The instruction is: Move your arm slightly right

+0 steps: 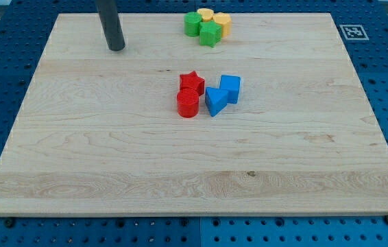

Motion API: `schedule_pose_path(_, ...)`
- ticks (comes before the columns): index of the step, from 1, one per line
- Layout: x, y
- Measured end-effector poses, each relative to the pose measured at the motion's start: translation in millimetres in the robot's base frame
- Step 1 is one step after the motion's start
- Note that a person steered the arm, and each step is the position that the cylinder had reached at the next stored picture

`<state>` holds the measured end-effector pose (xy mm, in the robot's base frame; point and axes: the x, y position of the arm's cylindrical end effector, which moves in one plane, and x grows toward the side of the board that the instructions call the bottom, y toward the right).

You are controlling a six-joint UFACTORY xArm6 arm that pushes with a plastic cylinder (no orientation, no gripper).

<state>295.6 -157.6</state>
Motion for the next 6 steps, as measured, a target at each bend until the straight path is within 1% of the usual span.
schedule_pose_path(3,0.2,0.0)
schedule_pose_path(4,7.2,14.8)
schedule_pose_path(5,12.5,83.1)
schedule_pose_path(6,18.7,134.5)
